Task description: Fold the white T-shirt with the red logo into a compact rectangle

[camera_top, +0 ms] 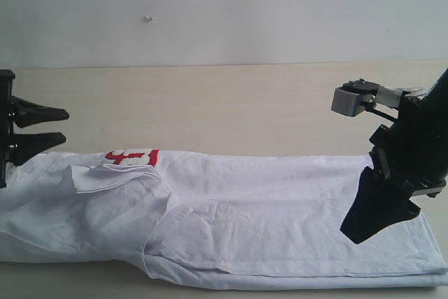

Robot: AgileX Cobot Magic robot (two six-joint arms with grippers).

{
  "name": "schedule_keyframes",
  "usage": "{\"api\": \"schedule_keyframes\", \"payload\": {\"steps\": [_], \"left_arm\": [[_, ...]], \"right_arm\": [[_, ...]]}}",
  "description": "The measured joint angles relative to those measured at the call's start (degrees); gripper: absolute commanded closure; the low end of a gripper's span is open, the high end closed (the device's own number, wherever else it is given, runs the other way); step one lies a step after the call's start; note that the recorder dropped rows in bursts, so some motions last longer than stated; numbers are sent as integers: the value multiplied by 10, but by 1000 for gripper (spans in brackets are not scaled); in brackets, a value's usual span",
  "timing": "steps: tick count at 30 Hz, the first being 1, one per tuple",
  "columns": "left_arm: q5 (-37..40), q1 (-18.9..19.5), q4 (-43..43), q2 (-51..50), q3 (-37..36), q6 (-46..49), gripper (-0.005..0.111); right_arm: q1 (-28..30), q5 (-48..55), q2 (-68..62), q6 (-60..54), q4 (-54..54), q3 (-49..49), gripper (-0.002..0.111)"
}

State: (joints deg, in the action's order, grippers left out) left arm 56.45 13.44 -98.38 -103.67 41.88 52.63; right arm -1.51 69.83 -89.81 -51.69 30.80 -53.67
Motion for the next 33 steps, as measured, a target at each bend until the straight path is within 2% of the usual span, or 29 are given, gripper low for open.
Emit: {"api": "schedule_keyframes", "payload": {"steps": [3,5,8,10,14,20,29,33], "left_arm": [[72,17,72,0,31,27,65],[107,28,143,0,54,37,65],[122,36,220,0,72,38,65],[125,36,240,0,73,33,65],[127,27,272,0,69,21,70],[127,0,318,0,46,3,107],[128,-65,359,0,-5,-16,107],[38,-109,335,0,-6,-20,107]], "right_arm": [[0,0,0,0,0,0,52],[0,0,0,0,0,0,59],[0,0,0,0,0,0,79],[0,0,0,0,0,0,92],[0,0,0,0,0,0,108],[0,0,0,0,0,0,108],[0,1,0,0,10,0,108],[0,1,0,0,12,0,108]]}}
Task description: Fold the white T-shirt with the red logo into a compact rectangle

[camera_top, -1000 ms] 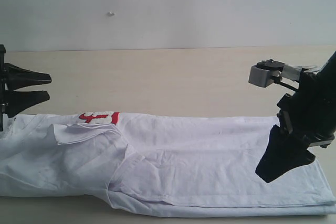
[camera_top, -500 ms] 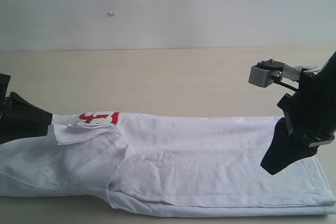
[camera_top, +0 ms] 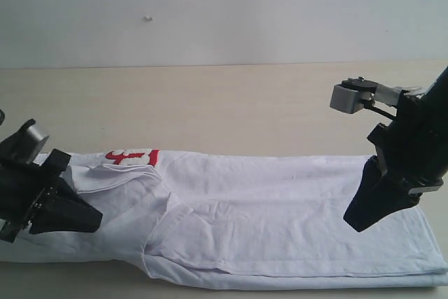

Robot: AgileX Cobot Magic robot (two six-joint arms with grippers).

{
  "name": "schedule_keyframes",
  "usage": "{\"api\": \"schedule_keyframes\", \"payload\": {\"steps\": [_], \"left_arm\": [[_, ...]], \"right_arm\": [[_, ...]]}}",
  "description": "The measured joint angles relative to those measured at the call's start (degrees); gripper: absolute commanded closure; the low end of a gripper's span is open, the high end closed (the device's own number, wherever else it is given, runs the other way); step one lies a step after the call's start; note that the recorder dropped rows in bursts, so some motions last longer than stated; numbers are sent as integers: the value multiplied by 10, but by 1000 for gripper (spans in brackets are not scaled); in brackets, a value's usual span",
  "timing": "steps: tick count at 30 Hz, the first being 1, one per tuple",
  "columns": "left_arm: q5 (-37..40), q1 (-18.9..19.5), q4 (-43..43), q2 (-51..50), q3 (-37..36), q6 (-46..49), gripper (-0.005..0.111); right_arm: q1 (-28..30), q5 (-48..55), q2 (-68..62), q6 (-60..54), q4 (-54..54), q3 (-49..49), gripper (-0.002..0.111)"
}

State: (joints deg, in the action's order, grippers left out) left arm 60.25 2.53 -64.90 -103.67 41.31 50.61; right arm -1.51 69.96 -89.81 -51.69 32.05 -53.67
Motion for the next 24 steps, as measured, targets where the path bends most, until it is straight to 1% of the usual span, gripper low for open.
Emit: {"api": "schedule_keyframes", "payload": {"steps": [2,3,4,6,12,15,19,20,21,22,23,24], "left_arm": [[-81,-20,-20,0,0,-1,107],[-102,-24,-31,0,0,-1,107],[-129,-29,-59,0,0,5,107],[-153,-33,-100,0,0,28,107],[-195,-37,-313,0,0,155,107],[-233,-37,-336,0,16,186,107],[-244,-25,-342,0,41,194,106],[-251,-14,-337,6,49,194,102],[-263,3,-302,16,62,194,94],[-272,17,-260,29,70,194,80],[-281,36,-187,44,78,192,68],[-287,49,-136,53,82,184,54]], "right_arm": [[0,0,0,0,0,0,108],[0,0,0,0,0,0,108],[0,0,0,0,0,0,108],[0,0,0,0,0,0,108],[0,1,0,0,0,0,108],[0,1,0,0,0,0,108],[0,1,0,0,0,0,108],[0,1,0,0,0,0,108],[0,1,0,0,0,0,108],[0,1,0,0,0,0,108],[0,1,0,0,0,0,108],[0,1,0,0,0,0,108]]}}
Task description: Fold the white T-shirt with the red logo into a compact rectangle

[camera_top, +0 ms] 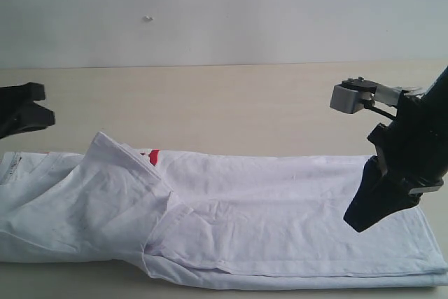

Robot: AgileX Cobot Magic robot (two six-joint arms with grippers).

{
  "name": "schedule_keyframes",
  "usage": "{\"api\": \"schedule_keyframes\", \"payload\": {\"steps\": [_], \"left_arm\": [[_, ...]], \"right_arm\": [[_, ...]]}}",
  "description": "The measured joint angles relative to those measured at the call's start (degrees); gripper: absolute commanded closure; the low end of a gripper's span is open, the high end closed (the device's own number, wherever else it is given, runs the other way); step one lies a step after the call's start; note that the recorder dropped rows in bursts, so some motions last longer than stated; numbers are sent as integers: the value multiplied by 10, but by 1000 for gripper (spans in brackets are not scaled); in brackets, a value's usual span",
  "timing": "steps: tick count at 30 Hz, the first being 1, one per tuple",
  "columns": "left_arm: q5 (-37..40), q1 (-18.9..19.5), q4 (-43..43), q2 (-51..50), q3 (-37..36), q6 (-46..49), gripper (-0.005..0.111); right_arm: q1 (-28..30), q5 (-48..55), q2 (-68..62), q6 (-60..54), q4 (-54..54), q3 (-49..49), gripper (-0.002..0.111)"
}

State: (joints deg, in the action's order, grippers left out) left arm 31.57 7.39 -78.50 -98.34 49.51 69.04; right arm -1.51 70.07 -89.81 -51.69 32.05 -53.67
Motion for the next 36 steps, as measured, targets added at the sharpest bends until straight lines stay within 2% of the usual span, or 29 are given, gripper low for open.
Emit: {"api": "schedule_keyframes", "payload": {"steps": [2,3,4,7,12,16,25,36], "left_arm": [[-7,23,84,14,3,-33,29],[-9,37,127,20,4,-57,21],[-9,51,169,23,4,-85,19],[8,92,279,25,4,-177,21],[83,140,379,15,4,-242,22],[119,153,399,-1,5,-254,22],[146,153,395,-51,5,-236,22],[267,155,280,-141,13,-127,22]], "right_arm": [[0,0,0,0,0,0,108],[0,0,0,0,0,0,108],[0,0,0,0,0,0,108],[0,0,0,0,3,0,108],[0,0,0,0,13,0,108],[0,0,0,0,19,0,108],[0,0,0,0,26,0,108],[0,0,0,0,27,0,108]]}}
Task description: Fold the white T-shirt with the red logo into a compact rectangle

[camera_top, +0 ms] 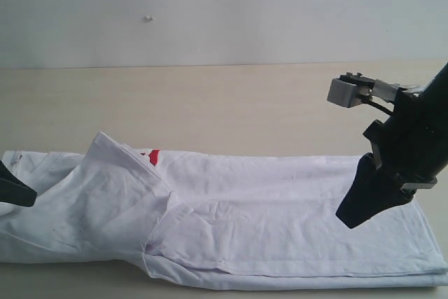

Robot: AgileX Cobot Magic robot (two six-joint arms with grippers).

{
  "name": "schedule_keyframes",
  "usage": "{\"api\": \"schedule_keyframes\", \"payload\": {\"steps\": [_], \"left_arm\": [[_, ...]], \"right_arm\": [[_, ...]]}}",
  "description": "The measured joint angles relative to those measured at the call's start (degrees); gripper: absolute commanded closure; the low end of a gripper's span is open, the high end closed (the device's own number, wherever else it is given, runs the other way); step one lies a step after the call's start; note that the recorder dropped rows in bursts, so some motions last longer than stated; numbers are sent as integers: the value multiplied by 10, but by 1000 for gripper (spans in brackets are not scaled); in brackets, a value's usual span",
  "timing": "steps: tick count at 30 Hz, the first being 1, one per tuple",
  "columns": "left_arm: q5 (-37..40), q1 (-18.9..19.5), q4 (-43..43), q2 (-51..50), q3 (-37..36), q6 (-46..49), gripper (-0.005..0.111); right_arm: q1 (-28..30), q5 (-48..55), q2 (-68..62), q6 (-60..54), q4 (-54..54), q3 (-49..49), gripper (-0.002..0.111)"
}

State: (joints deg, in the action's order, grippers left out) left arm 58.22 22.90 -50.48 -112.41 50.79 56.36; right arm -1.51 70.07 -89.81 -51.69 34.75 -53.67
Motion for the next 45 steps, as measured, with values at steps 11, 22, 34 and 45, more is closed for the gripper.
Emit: {"api": "schedule_keyframes", "payload": {"steps": [11,22,34,45], "left_arm": [[25,1,-30,-33,0,41,76],[35,-6,-34,-42,14,45,107],[107,-8,3,80,148,-109,107],[108,-163,-98,165,152,-234,107]], "right_arm": [[0,0,0,0,0,0,108],[0,0,0,0,2,0,108],[0,0,0,0,6,0,108],[0,0,0,0,24,0,108]]}}
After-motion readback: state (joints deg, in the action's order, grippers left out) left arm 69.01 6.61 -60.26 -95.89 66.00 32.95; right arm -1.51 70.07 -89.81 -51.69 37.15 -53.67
